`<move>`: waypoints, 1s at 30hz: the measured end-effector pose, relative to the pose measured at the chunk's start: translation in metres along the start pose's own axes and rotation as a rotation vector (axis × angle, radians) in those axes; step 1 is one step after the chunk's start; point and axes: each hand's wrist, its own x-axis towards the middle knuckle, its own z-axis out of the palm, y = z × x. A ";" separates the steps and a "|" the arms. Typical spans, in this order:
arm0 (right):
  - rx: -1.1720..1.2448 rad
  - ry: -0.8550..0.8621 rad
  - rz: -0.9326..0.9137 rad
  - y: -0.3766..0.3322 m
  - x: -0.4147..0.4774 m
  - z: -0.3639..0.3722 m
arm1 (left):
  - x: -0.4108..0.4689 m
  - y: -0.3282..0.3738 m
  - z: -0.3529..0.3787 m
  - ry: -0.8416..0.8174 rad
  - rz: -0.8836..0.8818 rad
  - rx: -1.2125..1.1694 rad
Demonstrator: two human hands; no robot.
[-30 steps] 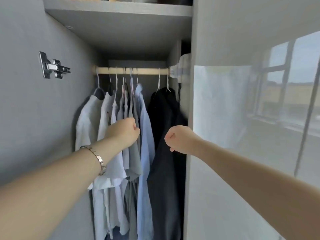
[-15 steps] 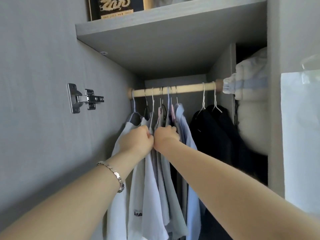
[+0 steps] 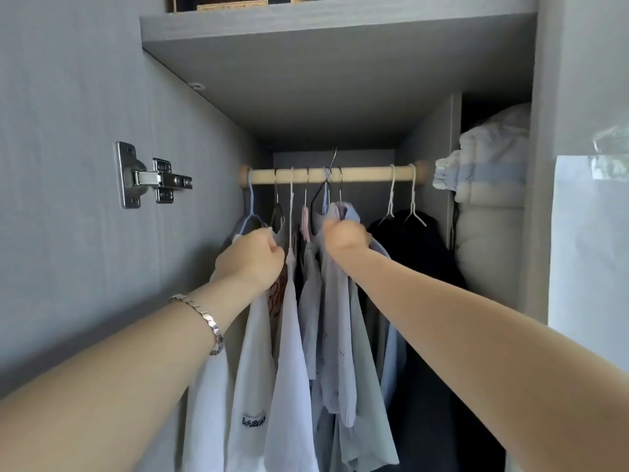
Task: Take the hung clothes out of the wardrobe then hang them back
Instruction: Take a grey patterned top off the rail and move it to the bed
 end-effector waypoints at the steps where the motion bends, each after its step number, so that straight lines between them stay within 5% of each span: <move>1: 0.012 0.012 -0.029 0.002 -0.002 -0.006 | -0.003 0.002 -0.002 0.007 0.005 -0.004; 8: 0.093 -0.021 -0.058 0.050 -0.059 -0.072 | -0.040 0.025 0.005 0.028 0.025 0.008; 18: 0.041 0.011 0.167 0.113 -0.198 -0.173 | -0.121 0.077 0.039 -0.203 0.129 -0.151; 30: -0.162 0.257 0.516 0.177 -0.458 -0.254 | -0.323 0.138 0.097 -0.688 0.504 -0.374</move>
